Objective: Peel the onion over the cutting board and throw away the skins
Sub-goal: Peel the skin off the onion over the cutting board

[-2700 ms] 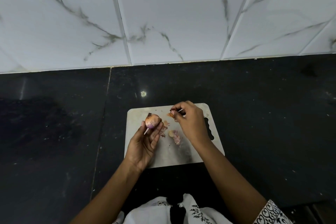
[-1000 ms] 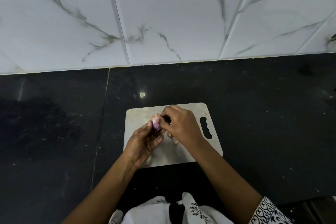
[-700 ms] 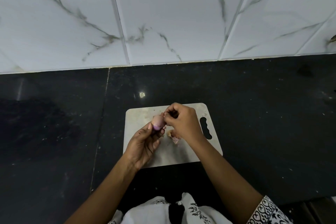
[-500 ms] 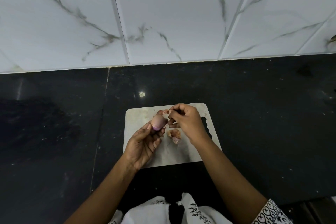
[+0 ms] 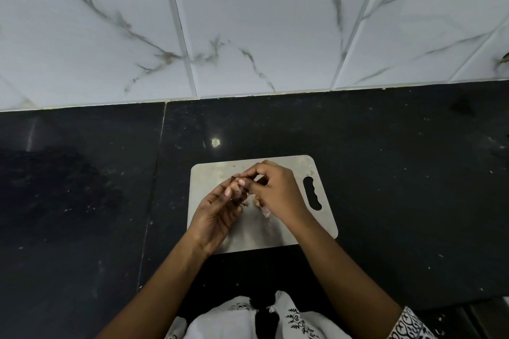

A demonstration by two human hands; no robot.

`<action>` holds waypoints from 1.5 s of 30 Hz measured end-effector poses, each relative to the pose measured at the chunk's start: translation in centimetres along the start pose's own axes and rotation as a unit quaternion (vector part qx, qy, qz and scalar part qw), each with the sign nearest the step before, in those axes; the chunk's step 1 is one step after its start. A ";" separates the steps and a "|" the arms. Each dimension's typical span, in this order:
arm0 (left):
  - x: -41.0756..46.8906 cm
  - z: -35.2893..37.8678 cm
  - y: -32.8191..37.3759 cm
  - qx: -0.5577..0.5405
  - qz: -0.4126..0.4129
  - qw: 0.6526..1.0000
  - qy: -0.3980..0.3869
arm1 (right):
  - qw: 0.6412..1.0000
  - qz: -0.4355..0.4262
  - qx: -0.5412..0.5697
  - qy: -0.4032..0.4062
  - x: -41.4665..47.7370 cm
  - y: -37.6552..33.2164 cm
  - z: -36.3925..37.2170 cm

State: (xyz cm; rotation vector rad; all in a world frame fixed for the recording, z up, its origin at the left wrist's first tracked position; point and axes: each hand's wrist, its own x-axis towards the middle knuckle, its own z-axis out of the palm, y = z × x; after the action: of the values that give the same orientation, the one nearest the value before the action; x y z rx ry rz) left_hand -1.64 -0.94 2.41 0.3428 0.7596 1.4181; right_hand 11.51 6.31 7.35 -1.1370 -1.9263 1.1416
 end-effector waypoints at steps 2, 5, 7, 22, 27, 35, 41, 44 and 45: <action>0.1 0.0 0.0 0.008 0.006 1.000 0.008 | 1.000 0.010 0.006 -0.003 0.0 0.0 0.0; 0.0 0.0 0.1 -0.004 0.004 1.000 0.002 | 0.999 0.038 0.028 0.020 0.1 0.1 0.0; -0.1 0.0 0.1 -0.017 -0.002 1.000 -0.003 | 0.998 0.047 0.033 0.040 0.2 0.3 -0.1; -0.1 0.1 0.0 -0.071 -0.015 0.997 0.026 | 0.990 0.056 -0.130 -0.016 0.0 2.5 -0.9; 0.1 0.1 -0.2 -0.057 -0.022 0.998 0.016 | 0.996 -0.032 -0.080 -0.027 -0.3 1.1 -0.8; 0.1 0.1 -0.3 -0.050 -0.024 0.998 0.022 | 0.975 -0.123 -0.167 -0.079 0.2 -0.1 -0.5; 0.0 0.1 -0.4 -0.010 -0.042 0.998 0.037 | 0.971 -0.113 -0.177 -0.111 0.7 -0.6 -1.1; 0.1 0.1 -0.4 -0.006 -0.047 0.998 0.042 | 0.974 -0.103 -0.161 -0.121 0.8 -0.4 -1.4; 0.1 0.1 -0.4 -0.003 -0.047 0.998 0.044 | 0.975 -0.097 -0.157 -0.121 0.8 -0.3 -1.4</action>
State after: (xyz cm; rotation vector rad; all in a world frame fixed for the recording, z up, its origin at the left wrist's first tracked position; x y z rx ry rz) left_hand -1.26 -0.84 2.22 0.2384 0.8334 1.3528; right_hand 12.20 7.42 8.33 -0.9718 -2.4150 0.9239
